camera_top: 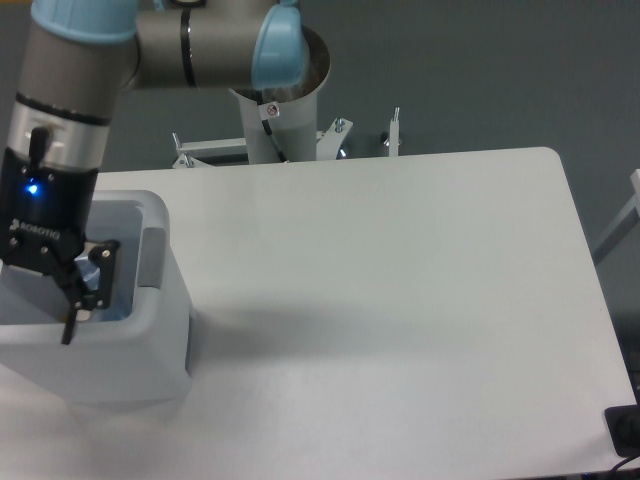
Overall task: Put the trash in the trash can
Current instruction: 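Open the gripper to release the bottle and raise it away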
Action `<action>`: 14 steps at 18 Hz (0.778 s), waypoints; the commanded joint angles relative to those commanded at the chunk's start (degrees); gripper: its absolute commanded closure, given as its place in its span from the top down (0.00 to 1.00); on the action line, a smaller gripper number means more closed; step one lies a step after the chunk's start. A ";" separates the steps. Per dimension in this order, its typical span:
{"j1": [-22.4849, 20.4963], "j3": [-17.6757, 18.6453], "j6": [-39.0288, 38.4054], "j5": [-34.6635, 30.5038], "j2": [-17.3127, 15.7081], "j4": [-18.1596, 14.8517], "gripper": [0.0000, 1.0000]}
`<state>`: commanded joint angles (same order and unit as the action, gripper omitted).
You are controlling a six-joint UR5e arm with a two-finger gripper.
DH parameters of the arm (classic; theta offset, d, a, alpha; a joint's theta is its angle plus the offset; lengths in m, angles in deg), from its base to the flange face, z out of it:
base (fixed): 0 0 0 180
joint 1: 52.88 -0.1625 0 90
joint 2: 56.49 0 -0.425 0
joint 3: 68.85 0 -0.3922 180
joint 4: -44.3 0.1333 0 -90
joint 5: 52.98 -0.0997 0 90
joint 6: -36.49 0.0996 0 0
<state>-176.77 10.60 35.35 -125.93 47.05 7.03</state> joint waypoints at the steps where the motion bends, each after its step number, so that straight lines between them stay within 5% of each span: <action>1: -2.29 -0.18 0.09 -0.53 -0.18 0.00 1.00; 5: -11.08 0.08 6.82 -5.17 -0.35 -1.14 1.00; 10: -16.64 1.49 27.03 -11.95 -1.84 -13.43 1.00; 14: -18.04 3.77 40.22 -19.50 -3.95 -19.94 1.00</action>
<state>-194.82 14.37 75.57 -145.43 43.10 -12.91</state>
